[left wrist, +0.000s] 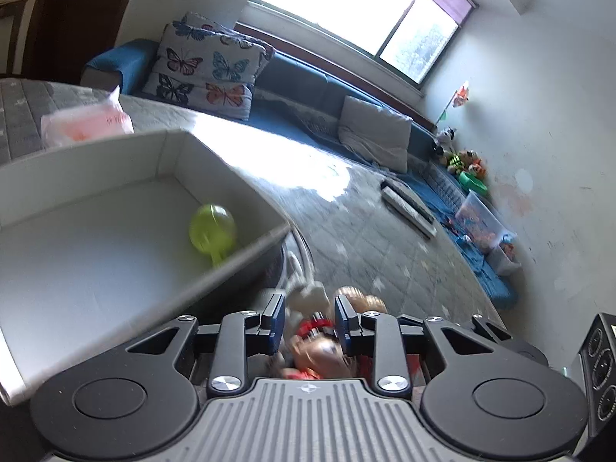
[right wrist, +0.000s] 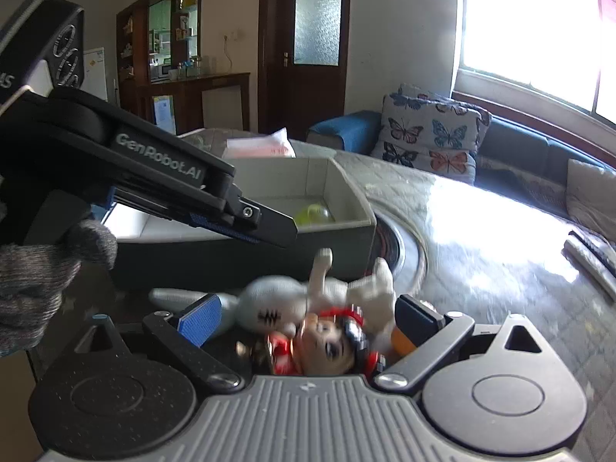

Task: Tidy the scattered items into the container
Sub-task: 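Move the left tool down to the doll with the red hat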

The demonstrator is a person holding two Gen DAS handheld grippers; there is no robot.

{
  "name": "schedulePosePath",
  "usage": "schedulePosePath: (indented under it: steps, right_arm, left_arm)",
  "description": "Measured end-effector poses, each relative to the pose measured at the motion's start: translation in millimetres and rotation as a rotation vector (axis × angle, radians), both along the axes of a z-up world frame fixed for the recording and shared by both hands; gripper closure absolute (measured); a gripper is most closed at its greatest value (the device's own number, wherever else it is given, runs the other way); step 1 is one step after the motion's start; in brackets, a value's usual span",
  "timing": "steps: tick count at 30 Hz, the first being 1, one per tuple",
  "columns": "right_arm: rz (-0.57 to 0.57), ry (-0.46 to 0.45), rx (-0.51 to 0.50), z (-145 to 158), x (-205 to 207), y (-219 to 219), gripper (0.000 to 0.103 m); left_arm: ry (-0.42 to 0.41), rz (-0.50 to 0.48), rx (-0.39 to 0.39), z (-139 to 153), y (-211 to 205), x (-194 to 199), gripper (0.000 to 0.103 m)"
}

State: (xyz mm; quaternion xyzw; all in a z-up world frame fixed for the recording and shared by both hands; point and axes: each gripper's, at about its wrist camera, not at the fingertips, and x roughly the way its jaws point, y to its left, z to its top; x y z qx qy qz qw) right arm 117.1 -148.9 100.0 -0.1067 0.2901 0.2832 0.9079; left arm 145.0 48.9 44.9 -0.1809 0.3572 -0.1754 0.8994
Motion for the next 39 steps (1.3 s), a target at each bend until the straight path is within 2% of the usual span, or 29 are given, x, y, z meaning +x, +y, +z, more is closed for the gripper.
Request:
schedulePosePath:
  steps: [6,13,19,27,32,39]
  right_arm:
    - [-0.027,0.046,0.01,-18.6,-12.6,-9.6,0.005]
    - [-0.052,0.093,0.013,-39.5,-8.7,-16.7,0.005]
    - [-0.059,0.094,0.032,-43.6,1.3,-18.4,0.004]
    - [-0.013,0.079,0.034,-45.6,17.6,-9.0,0.002]
    - [0.031,0.077,0.013,-49.0,23.8,-3.5,0.0]
    - [0.042,0.089,-0.009,-52.2,11.6,-3.4,0.001]
  left_arm:
    - [0.041,-0.01,-0.007,-19.9,-9.3,-13.1,0.072]
    - [0.105,-0.006,-0.04,-41.0,-10.6,-11.2,0.071]
    - [0.114,0.011,-0.052,-45.4,-7.8,-6.5,0.07]
    - [0.128,0.014,-0.073,-49.0,-3.4,-4.9,0.068]
    - [0.128,-0.004,-0.077,-51.2,-3.6,-0.8,0.067]
    - [0.137,-0.054,-0.08,-53.5,-8.4,-3.9,0.066]
